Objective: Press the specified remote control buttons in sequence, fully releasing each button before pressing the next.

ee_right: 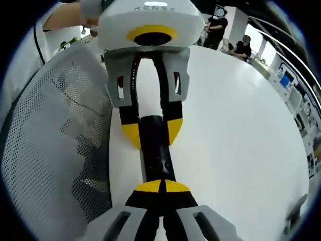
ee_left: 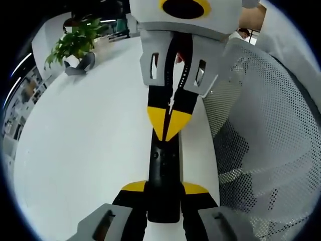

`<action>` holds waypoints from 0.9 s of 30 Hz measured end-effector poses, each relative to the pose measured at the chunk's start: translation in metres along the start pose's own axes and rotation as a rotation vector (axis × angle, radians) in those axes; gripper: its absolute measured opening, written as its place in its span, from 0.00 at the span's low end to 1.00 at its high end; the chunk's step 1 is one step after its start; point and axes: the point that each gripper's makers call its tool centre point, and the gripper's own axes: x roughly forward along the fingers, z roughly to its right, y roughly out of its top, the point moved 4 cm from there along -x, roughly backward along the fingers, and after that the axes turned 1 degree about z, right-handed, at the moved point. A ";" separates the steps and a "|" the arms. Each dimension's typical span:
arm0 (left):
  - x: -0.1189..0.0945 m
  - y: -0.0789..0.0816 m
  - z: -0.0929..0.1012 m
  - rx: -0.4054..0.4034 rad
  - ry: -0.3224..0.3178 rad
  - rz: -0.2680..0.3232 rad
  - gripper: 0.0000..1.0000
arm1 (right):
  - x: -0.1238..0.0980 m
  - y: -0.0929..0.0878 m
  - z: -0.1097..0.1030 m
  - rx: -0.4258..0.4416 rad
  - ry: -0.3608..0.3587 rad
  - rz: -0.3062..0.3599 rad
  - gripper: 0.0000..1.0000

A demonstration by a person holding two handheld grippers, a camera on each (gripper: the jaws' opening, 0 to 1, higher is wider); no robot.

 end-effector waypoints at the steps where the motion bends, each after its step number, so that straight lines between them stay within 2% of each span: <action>1: 0.000 0.000 0.000 0.001 0.000 0.000 0.25 | 0.000 -0.001 0.000 0.014 -0.003 0.017 0.00; 2: 0.000 0.000 0.000 0.000 0.000 0.001 0.25 | 0.000 -0.001 0.000 0.037 -0.008 0.047 0.00; 4: 0.000 0.000 0.000 -0.003 0.001 0.006 0.25 | -0.002 -0.003 -0.001 0.025 -0.009 0.129 0.00; 5: 0.000 -0.001 0.000 -0.006 0.003 0.010 0.25 | -0.002 -0.005 -0.001 0.053 -0.012 0.180 0.00; 7: 0.000 -0.001 0.000 -0.009 0.005 0.014 0.25 | -0.003 -0.007 -0.001 0.093 -0.024 0.219 0.00; 10: 0.000 -0.001 0.000 -0.009 0.005 0.016 0.25 | -0.001 -0.003 -0.004 0.011 -0.041 0.195 0.00; 14: 0.000 -0.001 0.000 -0.009 0.004 0.013 0.25 | 0.000 -0.001 -0.003 0.017 -0.034 0.179 0.00; 16: 0.000 -0.001 0.001 -0.010 0.005 0.017 0.25 | 0.001 0.002 -0.003 0.001 -0.016 0.198 0.00; 17: 0.000 -0.001 0.001 -0.012 0.006 0.019 0.25 | 0.003 0.004 -0.008 -0.008 0.028 0.214 0.00; 19: 0.000 -0.001 0.001 -0.015 0.007 0.022 0.25 | 0.002 0.004 -0.005 -0.068 0.003 0.160 0.00; 27: 0.000 -0.001 0.000 -0.016 0.009 0.023 0.25 | 0.005 0.009 -0.005 -0.036 -0.049 0.063 0.00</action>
